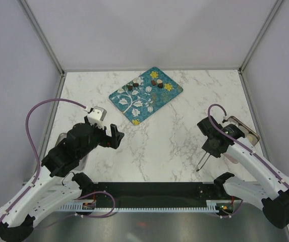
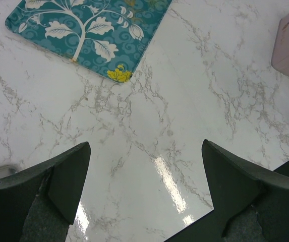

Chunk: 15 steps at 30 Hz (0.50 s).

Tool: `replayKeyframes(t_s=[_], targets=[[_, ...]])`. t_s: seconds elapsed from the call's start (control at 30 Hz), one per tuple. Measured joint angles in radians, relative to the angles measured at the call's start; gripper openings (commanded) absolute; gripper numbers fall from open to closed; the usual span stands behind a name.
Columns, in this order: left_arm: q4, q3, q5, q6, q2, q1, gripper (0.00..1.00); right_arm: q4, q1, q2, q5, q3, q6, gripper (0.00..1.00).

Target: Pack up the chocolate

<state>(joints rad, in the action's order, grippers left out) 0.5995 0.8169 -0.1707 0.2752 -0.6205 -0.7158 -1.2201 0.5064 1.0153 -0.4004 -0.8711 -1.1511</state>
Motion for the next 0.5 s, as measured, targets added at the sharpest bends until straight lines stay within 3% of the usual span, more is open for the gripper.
replayKeyframes(t_s=[0.5], targets=[[-0.003, 0.0, 0.006, 0.0, 0.023, 0.0, 1.0, -0.103, 0.0, -0.166, -0.047, 0.018, -0.069, 0.34]])
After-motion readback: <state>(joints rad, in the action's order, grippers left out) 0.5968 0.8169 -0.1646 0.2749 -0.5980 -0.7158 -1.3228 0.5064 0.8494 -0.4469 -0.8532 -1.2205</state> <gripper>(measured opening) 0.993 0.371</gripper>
